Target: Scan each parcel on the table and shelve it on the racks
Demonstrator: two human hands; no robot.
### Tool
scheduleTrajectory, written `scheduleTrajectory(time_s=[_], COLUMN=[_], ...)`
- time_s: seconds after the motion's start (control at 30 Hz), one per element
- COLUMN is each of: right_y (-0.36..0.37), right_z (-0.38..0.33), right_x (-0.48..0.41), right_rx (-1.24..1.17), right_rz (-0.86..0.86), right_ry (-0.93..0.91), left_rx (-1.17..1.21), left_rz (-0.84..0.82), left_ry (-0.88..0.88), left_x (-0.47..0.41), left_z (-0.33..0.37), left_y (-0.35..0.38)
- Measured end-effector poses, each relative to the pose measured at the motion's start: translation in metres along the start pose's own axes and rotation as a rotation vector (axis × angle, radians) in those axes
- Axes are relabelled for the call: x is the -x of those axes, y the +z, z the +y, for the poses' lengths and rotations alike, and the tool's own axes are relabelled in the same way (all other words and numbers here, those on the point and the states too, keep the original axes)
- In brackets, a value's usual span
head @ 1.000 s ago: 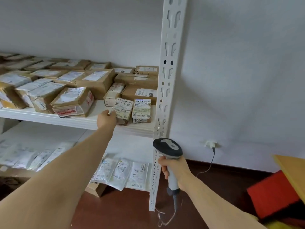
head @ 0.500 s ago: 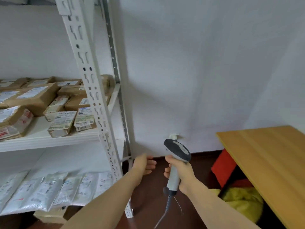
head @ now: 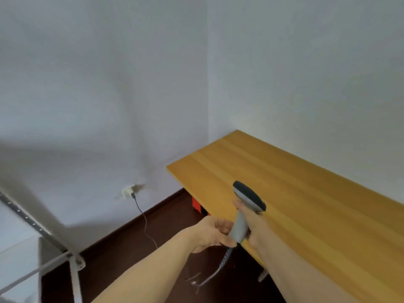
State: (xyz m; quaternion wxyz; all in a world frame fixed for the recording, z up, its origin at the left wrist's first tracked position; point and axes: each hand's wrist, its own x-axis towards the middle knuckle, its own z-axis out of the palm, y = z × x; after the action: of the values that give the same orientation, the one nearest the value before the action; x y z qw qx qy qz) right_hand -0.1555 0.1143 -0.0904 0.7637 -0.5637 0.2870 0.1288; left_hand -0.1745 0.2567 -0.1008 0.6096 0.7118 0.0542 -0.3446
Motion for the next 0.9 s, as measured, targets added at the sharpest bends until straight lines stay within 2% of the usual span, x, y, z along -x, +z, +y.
scheduleTrajectory(time_s=[0.17,0.33,0.57,0.9], right_y=[-0.066,-0.118,-0.16,-0.179], right_z=[-0.013,-0.021,-0.038,-0.025], right_x=[-0.033,-0.072,-0.136,-0.176], right_rx=[0.035,-0.028,-0.147,-0.172], right_rz=[0.17,0.365,0.569,0.623], right_ry=[-0.016,0.005,0.08,0.119], left_rx=[-0.147,-0.177,-0.262,-0.334], left_rz=[-0.067,-0.191,-0.042,0.006], left_ry=[-0.027,-0.097,-0.131,-0.162], left_x=[-0.064,-0.132,-0.214,-0.258], left_z=[0.029,0.046,0.08,0.097], left_y=[0.051,0.082,0.076,0.06])
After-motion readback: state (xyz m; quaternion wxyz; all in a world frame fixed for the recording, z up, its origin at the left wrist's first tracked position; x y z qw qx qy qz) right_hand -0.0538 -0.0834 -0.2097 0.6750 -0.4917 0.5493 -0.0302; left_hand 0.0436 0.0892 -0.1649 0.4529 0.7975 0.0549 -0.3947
